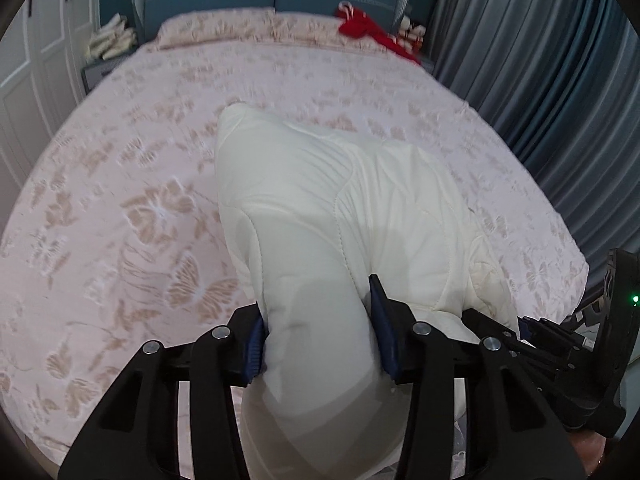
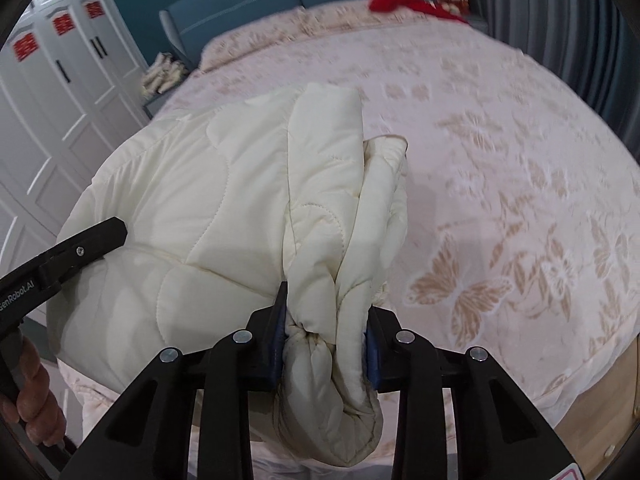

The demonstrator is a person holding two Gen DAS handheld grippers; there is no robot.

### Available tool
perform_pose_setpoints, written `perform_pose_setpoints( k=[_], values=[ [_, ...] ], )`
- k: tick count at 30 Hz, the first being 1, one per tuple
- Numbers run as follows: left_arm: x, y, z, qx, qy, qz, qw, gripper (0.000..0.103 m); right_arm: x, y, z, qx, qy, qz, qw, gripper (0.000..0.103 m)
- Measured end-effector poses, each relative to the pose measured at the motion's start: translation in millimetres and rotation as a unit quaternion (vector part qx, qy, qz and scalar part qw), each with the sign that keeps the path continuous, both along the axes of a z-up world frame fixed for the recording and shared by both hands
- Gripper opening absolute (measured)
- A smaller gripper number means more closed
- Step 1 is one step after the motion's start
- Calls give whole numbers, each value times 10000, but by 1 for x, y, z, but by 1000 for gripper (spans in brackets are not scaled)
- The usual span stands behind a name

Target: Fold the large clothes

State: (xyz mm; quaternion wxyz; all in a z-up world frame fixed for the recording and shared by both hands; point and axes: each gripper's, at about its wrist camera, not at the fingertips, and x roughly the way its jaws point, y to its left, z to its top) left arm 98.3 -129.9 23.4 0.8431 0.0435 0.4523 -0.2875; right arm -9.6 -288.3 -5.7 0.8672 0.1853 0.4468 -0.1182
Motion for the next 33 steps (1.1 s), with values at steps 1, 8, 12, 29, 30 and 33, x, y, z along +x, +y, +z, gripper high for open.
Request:
perform_pose_setpoints(
  k=[1,8,12,29,30,33],
  values=[
    [-3,6,9,-25,-108,11,9999,44,-1,7,7,-44,-66,35,10000,31],
    [-13,45,48,-255,-612,129,9977,43,-1,43,46,-445,-533,264,9972,30],
    [-15,68,68,-435,-859,204,9951,43,-1,63,70,-678,-826,359,9936,30],
    [2,125,129,-855,-2187,270,9717,43,39,118,135,-1642,-1986,660,9640,30],
    [5,126,129,-865,-2235,270,9705,43,44,121,135,-1678,-2029,682,9623,30],
    [21,131,121,-888,-2437,252,9654,43,61,125,129,-1687,-2072,742,9608,30]
  ],
)
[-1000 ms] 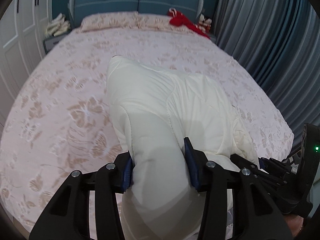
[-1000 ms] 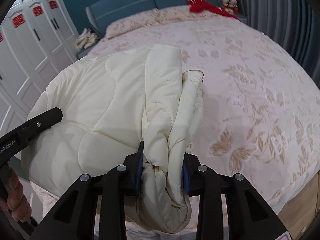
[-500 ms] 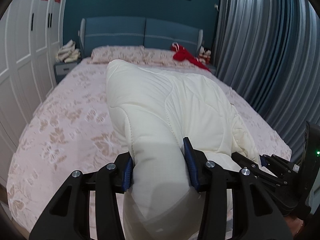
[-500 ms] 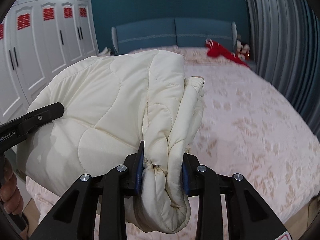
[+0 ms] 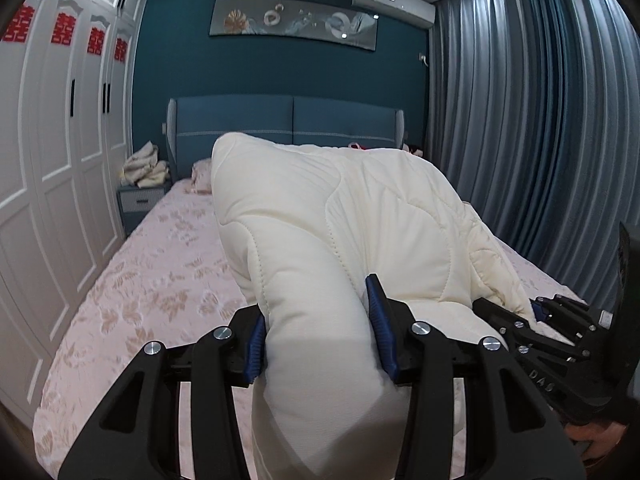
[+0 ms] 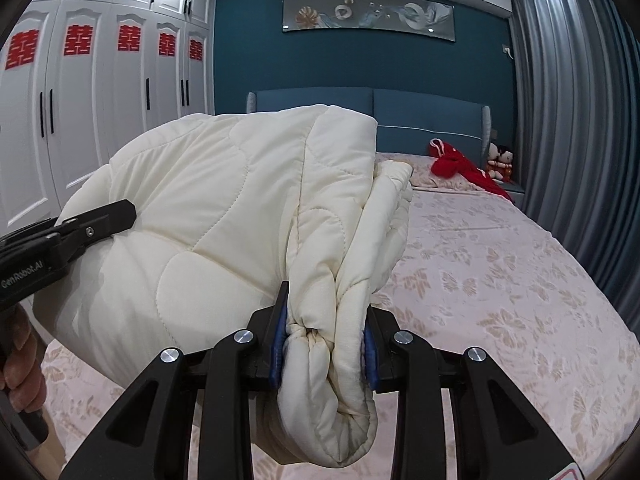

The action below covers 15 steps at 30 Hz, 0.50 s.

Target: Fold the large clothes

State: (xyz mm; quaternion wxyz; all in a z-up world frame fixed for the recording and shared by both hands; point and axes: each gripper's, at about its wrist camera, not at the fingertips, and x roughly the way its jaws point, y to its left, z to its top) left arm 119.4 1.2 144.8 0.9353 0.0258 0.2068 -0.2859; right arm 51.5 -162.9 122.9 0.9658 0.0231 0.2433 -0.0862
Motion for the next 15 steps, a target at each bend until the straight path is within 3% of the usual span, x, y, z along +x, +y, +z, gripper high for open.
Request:
perform_pose_setpoints(
  k=[4,8,13,15],
  values=[
    [31,5,-27,5,-81,-19,10000,43,34,2,-29,-5,167,96,9998,30],
    [67,7,-78,40,198,-33,9998,44,78,-1,-97,166,754,95,9970,30],
    [111,8,-175,274,1059,75,9940,44,107,-5,-185,465,1674,96,9847,30],
    [123,11,-220,348,1694,134,9848,45,108,-7,-214,652,1975,78,9781,32]
  ],
)
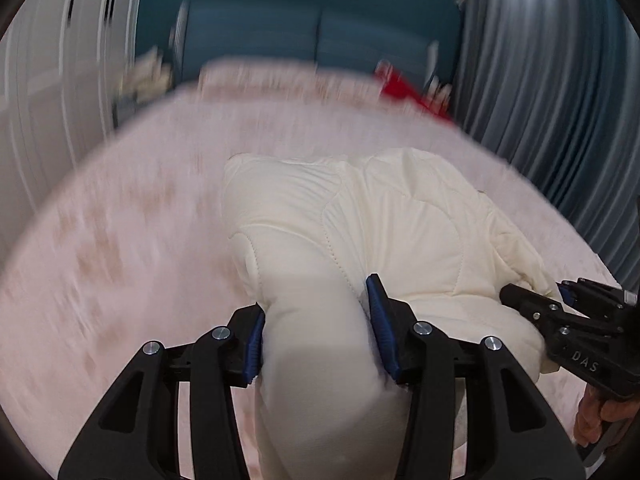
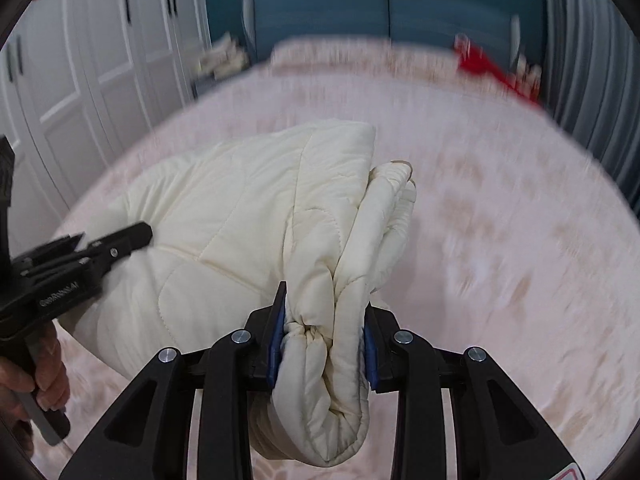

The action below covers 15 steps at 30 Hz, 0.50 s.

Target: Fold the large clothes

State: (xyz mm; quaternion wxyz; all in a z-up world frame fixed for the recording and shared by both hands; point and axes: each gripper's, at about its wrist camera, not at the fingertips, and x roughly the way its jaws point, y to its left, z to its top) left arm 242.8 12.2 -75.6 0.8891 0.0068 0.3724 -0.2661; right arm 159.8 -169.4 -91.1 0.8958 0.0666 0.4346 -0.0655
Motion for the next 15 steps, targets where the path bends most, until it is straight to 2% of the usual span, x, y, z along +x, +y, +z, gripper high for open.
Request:
perform_pose_setpoints(
  k=[1,4,7,9,10,12,15],
  values=[
    [3,2,-24,81,310,46,9995,47,-2,2,-11,-12,60,16,10000,35],
    [-12,12,-45,7,268,138,9995,57,-7,5,-23,26,180,-3,9998,45],
    [-17,11,-41,128,348,286,9989,62,-10,-5,-21,539,273,-185,9980,54],
    [-18,4,-31,390,371,457,9975,68,-17,-16,-13,931,350,-322,9945,57],
    [-18,2,-27,588,375,557,9960,75,-21,-21,-12,1041,363,-361,9933,58],
    [-25,-4,-13,972,377,715,9920,82,-35,-27,-4,1220,349,-423,9910,60],
    [-37,-6,-5,1180,558,795,9883,83,-55,-29,14,1199,289,-510,9911,60]
  ],
)
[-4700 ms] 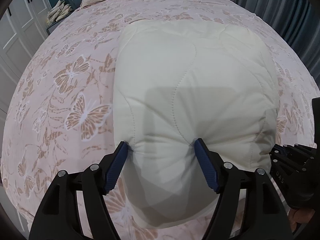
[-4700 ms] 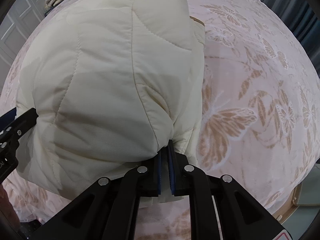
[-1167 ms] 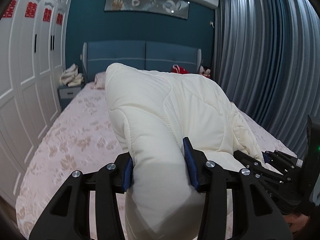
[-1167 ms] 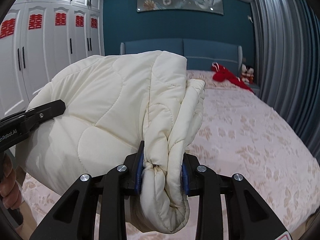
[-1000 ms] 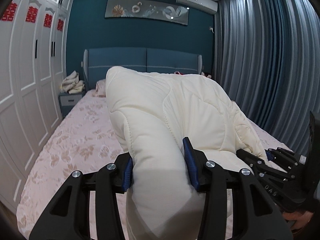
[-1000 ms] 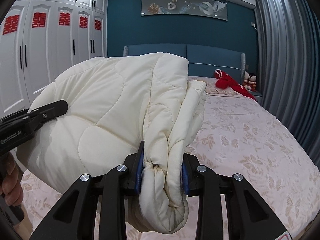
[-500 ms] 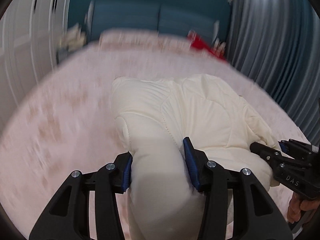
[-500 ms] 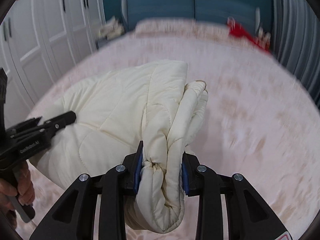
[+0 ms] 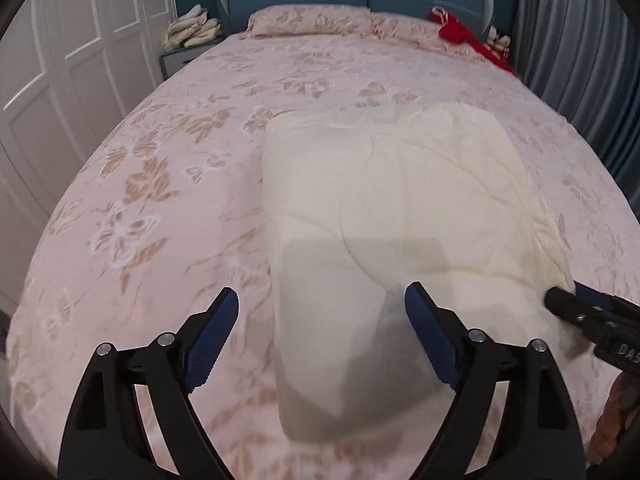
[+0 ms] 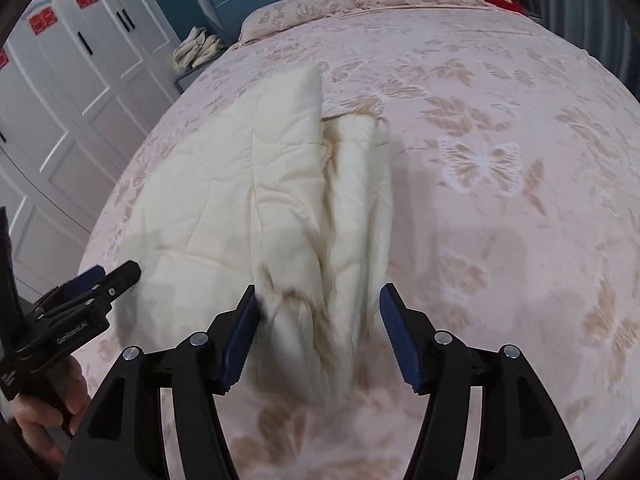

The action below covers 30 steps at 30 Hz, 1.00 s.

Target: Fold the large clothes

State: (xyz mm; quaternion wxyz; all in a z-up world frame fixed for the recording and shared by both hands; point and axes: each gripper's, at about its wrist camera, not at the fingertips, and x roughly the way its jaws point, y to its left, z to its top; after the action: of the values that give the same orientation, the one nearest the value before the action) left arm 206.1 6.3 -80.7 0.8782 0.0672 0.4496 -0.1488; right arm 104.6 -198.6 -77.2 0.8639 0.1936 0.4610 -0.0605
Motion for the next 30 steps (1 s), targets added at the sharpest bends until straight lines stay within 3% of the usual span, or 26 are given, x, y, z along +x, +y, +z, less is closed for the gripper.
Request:
perform_pose_setpoints(
  k=[4,5,6,7,10,14,20,24,30],
  values=[
    [-21,3,12,72,332,242,9991,83,-24,-1,30,-203,-96,-163,9996,56],
    [-23,3,13,97,392,310,9987,83,-24,0,34,-227,-100,-101,9996,49],
    [-27,4,15,116,451,380,9982,83,-24,6,40,-334,-49,29,9994,29],
    [-31,5,17,127,488,432,9978,83,-24,9,43,-418,-27,103,9991,19],
    [-36,4,18,188,542,516,9970,83,-20,26,53,-853,-32,396,9956,9],
    [-38,2,23,276,569,573,9964,83,-1,51,64,-1592,-69,790,9841,7],
    [-27,1,38,240,454,649,9966,83,44,56,64,-1678,17,968,9810,7],
    [-11,2,44,165,431,748,9961,83,71,46,32,-1324,451,1037,9847,7],
    [8,-2,25,213,616,680,9955,81,72,22,-19,-1101,935,871,9857,5]
  ],
)
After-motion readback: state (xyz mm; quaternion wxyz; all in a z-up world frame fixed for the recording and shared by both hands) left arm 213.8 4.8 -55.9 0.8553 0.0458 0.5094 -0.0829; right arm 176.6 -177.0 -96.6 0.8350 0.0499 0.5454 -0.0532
